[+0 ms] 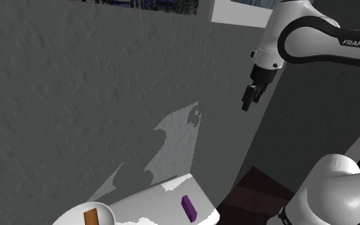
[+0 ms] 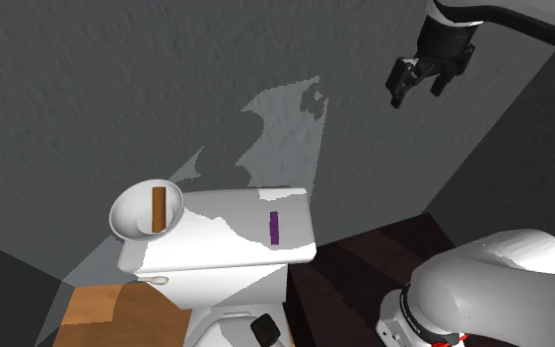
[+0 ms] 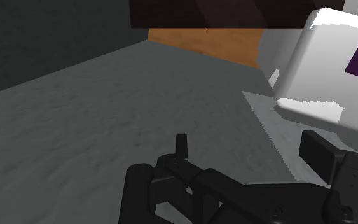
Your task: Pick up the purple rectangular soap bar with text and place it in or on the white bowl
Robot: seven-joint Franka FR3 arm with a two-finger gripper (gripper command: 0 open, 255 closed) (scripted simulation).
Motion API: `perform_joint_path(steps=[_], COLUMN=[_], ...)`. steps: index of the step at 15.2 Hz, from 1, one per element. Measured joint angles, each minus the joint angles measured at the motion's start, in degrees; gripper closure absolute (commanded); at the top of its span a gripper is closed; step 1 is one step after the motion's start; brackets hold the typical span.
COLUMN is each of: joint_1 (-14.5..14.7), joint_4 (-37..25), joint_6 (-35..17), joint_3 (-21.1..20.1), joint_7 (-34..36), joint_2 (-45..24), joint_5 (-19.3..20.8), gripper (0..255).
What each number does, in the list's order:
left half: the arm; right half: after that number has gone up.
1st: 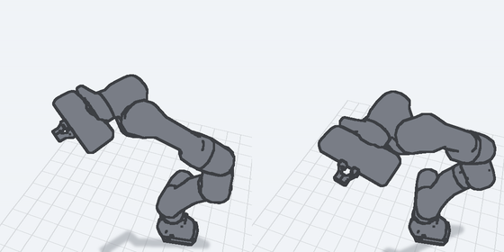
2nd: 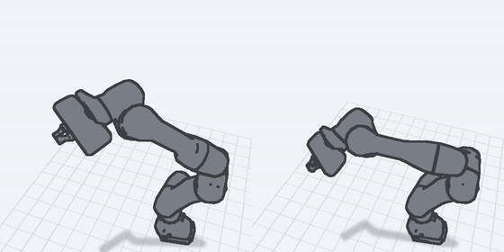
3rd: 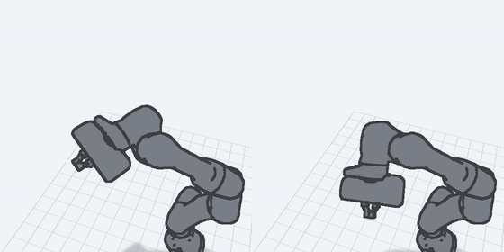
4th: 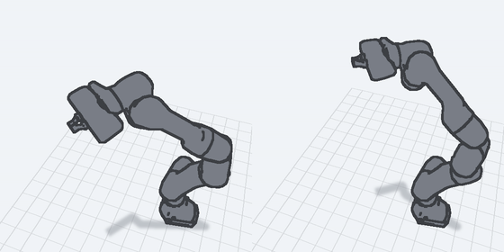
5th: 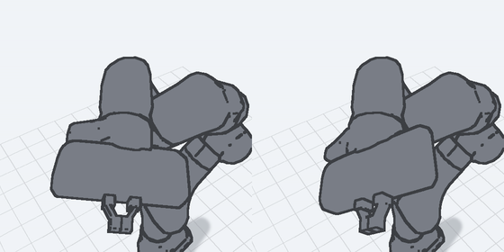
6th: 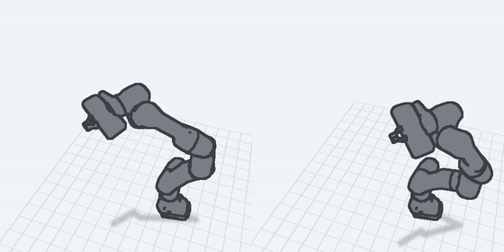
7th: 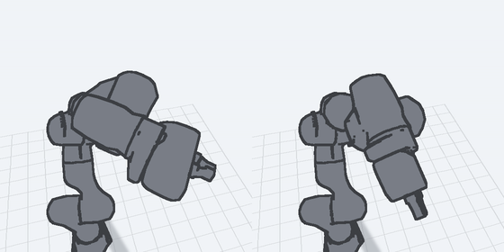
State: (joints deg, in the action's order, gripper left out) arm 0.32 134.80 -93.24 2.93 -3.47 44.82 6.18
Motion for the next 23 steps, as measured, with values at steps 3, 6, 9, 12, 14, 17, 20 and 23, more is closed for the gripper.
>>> perform_joint_path(steps=[3, 6, 9, 12, 14, 17, 20, 23], joint_1=[0.4, 1.5, 3.1, 4.8, 6.1, 8.1, 9.9, 11.7], joint_4=[1.8, 6.4, 10.6, 13.9, 16.0, 18.9, 21.3, 22.2], joint_6=[-1.2, -3.9, -6.8, -10.1, -12.7, -16.4, -20.9, -25.1], joint_3=[-0.9, -3.1, -5.8, -8.8, -10.7, -13.8, -16.8, -19.9], joint_7=[1.1, 3.5, 6.5, 9.6, 11.6, 14.5, 17.3, 20.0], joint_2=[0.3, 1.7, 2.4, 2.0, 1.3, 0.2, -2.2, -5.7], joint_5=[-0.7, -2.4, -4.6, -7.0, -8.7, -11.2, -13.7, -15.9], gripper=[0, 0, 0, 0, 0, 0, 0, 0])
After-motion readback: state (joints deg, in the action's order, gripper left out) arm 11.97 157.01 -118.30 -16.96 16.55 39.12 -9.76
